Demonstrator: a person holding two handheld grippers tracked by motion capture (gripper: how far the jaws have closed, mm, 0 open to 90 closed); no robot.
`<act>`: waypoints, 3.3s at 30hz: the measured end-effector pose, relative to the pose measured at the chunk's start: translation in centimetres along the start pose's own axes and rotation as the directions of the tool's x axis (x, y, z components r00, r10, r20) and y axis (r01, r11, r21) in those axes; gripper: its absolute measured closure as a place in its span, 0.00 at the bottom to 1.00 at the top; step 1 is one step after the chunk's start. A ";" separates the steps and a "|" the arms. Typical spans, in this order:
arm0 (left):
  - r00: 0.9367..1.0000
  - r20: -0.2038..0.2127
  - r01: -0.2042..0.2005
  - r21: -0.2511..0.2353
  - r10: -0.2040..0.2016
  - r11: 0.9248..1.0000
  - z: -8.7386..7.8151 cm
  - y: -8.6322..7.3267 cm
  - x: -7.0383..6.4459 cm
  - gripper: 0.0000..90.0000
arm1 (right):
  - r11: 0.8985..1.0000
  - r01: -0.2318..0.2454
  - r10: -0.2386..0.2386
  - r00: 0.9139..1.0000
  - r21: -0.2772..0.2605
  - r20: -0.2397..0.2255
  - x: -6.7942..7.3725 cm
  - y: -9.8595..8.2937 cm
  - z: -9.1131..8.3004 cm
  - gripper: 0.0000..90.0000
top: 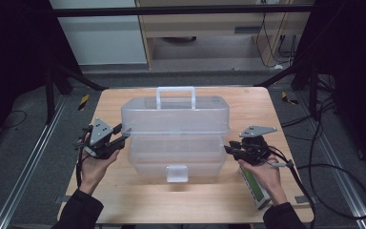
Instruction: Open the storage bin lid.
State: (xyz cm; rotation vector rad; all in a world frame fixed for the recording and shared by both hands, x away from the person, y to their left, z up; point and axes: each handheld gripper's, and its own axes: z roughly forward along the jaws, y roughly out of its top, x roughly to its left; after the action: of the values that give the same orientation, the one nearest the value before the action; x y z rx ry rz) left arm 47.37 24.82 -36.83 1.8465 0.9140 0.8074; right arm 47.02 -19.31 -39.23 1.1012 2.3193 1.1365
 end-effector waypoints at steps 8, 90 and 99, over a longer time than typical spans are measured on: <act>1.000 -0.005 0.017 -0.005 -0.017 1.000 0.0 0.2 0.0 0.72 | 0.999 -0.003 0.003 1.000 0.049 0.002 0.2 -0.4 1.2 0.81; 0.977 -0.146 0.142 -0.078 -0.153 0.987 7.2 8.9 4.9 0.86 | 0.997 -0.071 0.072 0.997 0.027 -0.028 -0.1 -1.0 1.5 0.86; 0.974 -0.163 0.146 -0.071 -0.156 0.987 8.4 9.5 5.4 0.86 | 0.997 -0.071 0.071 0.997 0.027 -0.029 -0.1 -1.0 1.5 0.86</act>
State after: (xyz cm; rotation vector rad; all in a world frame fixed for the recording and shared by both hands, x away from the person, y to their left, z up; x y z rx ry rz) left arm 59.48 22.65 -30.65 1.6547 1.1123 0.8951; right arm 47.42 -18.98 -40.91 1.1927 2.3407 1.1590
